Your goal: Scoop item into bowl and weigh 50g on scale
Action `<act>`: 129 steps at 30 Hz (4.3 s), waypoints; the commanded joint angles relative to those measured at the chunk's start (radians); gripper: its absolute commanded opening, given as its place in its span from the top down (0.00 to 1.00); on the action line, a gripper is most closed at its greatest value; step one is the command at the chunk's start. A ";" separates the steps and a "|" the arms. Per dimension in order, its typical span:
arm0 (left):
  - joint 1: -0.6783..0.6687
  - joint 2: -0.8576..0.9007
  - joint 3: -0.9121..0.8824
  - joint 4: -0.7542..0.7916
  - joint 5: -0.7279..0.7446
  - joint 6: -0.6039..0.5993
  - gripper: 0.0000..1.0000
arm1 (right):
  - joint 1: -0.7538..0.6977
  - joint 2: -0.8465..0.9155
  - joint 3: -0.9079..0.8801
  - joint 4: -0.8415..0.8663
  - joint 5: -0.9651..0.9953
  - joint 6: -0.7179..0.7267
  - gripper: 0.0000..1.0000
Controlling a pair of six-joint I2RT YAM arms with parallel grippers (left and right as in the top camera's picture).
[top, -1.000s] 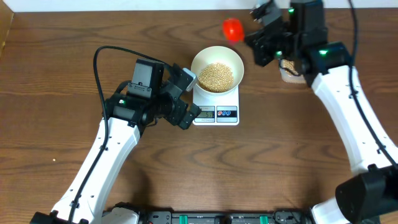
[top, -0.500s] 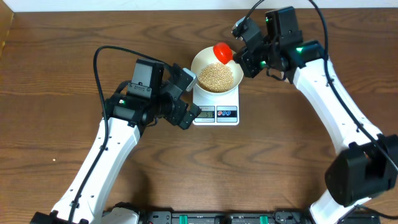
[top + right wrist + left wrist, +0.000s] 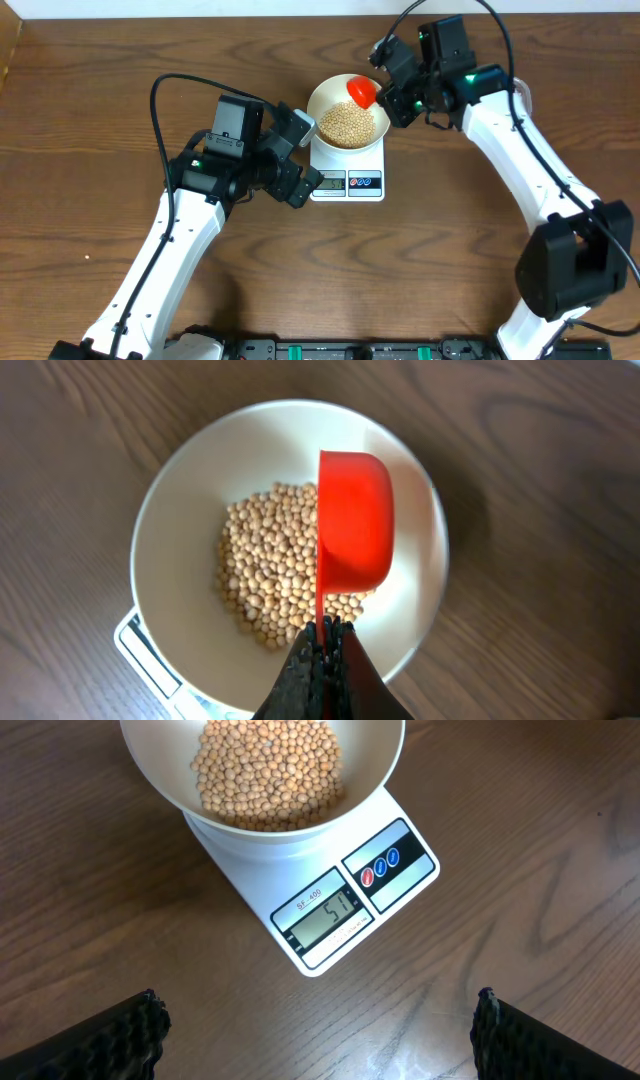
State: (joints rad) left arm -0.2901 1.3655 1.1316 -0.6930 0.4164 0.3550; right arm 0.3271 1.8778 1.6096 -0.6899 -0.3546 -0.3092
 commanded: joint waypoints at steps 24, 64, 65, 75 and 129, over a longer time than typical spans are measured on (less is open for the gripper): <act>0.001 0.000 0.002 -0.003 0.002 -0.006 0.01 | 0.075 0.105 0.013 0.050 0.146 -0.066 0.99; 0.001 0.000 0.002 -0.003 0.002 -0.006 0.01 | 0.068 0.103 0.015 0.021 0.010 0.003 0.99; 0.001 0.000 0.002 -0.003 0.002 -0.006 0.01 | 0.060 0.103 0.016 0.024 -0.015 0.017 0.99; 0.001 0.000 0.002 -0.003 0.002 -0.006 0.01 | -0.014 0.102 0.069 0.020 -0.154 0.096 0.99; 0.001 0.000 0.002 -0.003 0.002 -0.006 0.01 | -0.493 -0.016 0.146 -0.262 -0.559 0.161 0.99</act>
State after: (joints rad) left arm -0.2901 1.3655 1.1316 -0.6930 0.4164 0.3546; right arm -0.0906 1.8896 1.7348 -0.9215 -0.9489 -0.1219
